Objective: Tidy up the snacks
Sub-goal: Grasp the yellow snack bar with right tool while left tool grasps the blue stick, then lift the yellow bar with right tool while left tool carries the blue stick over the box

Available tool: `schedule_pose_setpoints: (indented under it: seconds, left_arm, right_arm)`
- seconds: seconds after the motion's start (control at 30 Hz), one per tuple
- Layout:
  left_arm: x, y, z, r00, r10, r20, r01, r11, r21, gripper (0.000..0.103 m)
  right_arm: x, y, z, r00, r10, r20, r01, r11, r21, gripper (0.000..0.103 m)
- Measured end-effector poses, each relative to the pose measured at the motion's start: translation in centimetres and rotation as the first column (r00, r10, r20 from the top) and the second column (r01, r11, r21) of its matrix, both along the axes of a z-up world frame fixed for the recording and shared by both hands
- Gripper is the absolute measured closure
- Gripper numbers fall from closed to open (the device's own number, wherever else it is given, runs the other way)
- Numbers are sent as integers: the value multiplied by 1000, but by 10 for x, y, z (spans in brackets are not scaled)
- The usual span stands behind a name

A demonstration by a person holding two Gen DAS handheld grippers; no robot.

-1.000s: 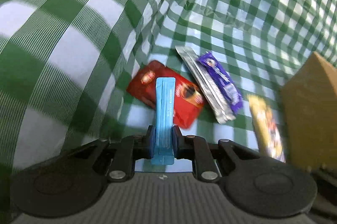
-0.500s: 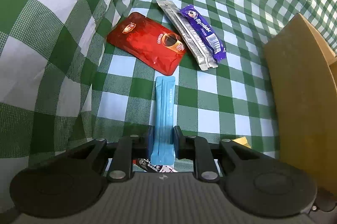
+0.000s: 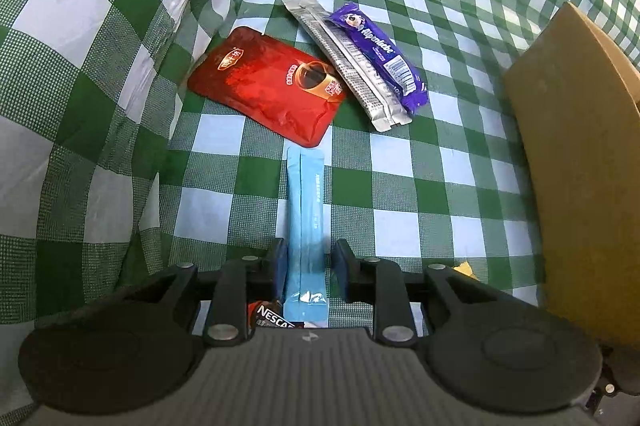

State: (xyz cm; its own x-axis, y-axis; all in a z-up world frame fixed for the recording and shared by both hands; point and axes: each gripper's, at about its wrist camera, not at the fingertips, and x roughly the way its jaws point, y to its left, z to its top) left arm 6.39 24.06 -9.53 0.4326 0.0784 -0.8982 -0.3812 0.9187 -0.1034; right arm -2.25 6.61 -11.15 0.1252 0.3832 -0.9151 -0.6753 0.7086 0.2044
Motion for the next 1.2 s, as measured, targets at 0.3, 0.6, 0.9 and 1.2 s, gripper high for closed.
schedule_pose_setpoints:
  seconds: [0.3, 0.6, 0.9, 1.2]
  left_arm:
    - [2, -2, -1, 1000, -28, -8, 28, 999, 31, 79]
    - [-1, 4, 7, 999, -1, 42, 1, 1000, 6, 84]
    - [-4, 1, 25, 988, 13, 153, -12, 1000, -3, 85]
    - [-8, -8, 44, 963, -23, 267, 21, 1000, 12, 99]
  right_arm:
    - [-3, -1, 1, 1000, 7, 17, -7, 1000, -2, 70]
    - [0, -3, 11, 998, -21, 65, 18, 999, 47, 80]
    - [-2, -2, 40, 981, -20, 193, -11, 987, 159, 80]
    - [0, -11, 73, 958, -49, 281, -27, 966, 259, 80]
